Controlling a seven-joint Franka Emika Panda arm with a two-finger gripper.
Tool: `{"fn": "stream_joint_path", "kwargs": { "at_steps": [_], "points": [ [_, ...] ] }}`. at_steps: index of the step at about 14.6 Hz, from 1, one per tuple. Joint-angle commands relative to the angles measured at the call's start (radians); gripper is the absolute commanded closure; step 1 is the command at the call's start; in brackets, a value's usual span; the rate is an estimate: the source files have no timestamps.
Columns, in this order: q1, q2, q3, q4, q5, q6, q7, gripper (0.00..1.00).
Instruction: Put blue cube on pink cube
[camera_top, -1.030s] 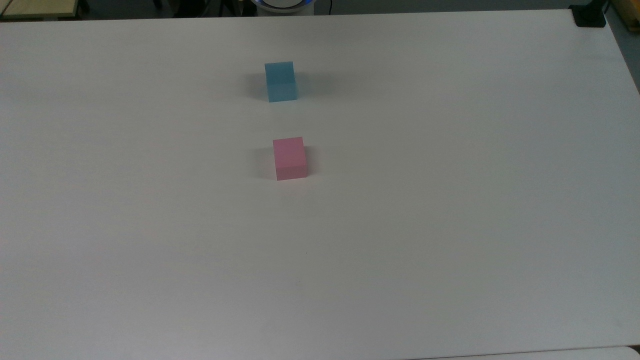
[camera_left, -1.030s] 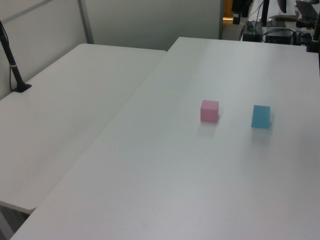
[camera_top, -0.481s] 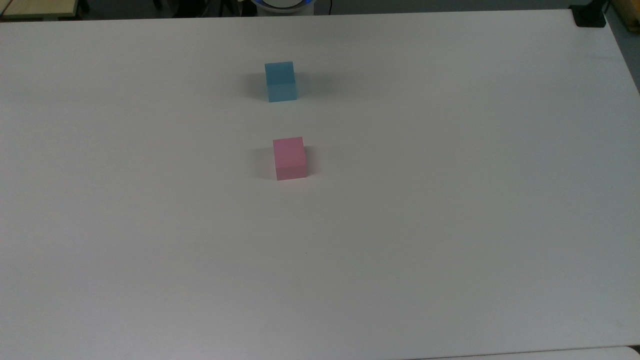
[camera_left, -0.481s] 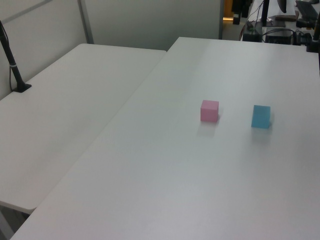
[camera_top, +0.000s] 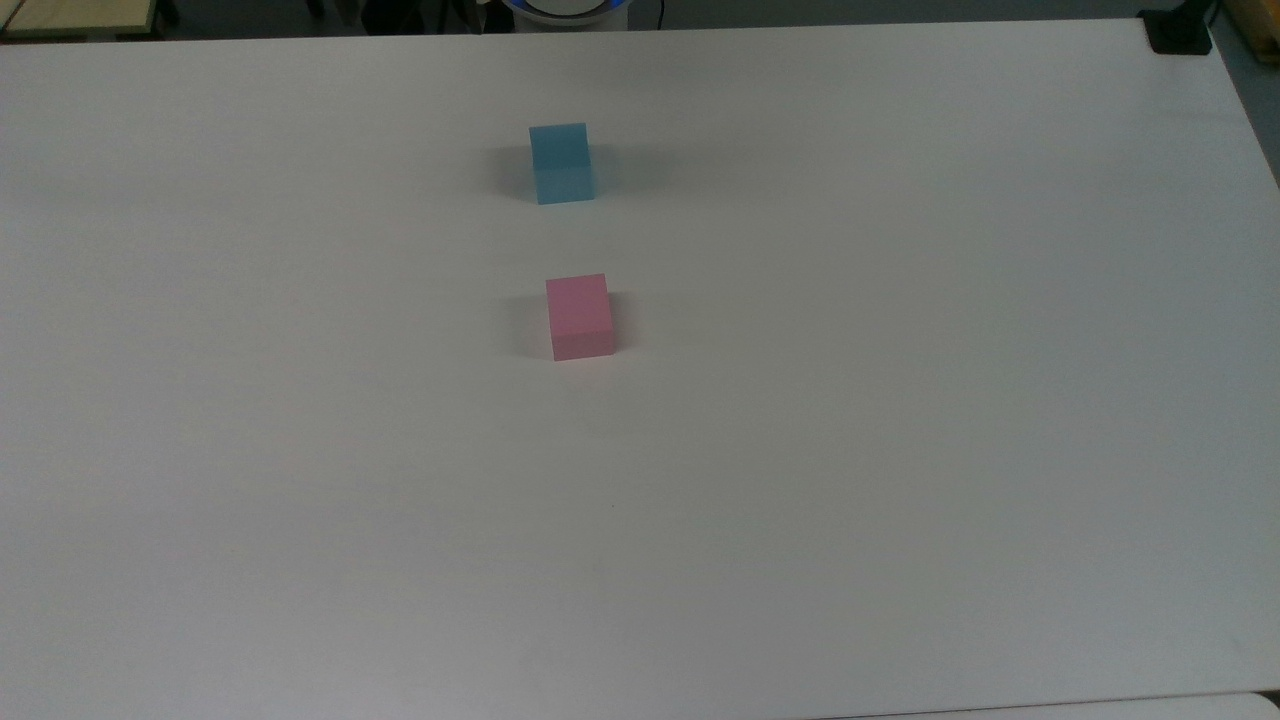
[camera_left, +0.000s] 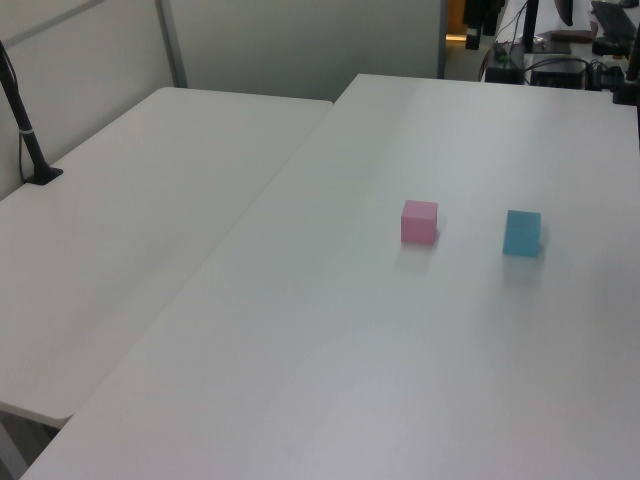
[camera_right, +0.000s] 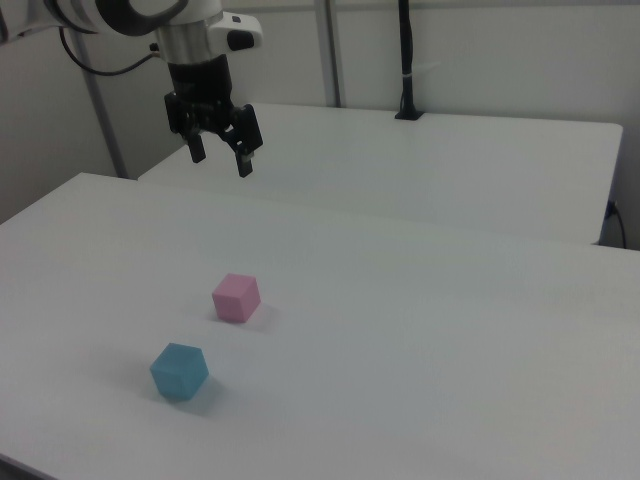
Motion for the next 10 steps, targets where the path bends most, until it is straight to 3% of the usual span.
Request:
{"fn": "stream_joint_path", "kwargs": {
  "at_steps": [1,6,10],
  "points": [
    [0.004,-0.029,-0.002,-0.029,-0.005,0.011,0.002,0.00],
    [-0.005,-0.210,0.001,-0.286,-0.002,-0.032,-0.154,0.00],
    [-0.013,-0.296,0.073,-0.485,-0.001,0.024,-0.173,0.00]
  ]
}}
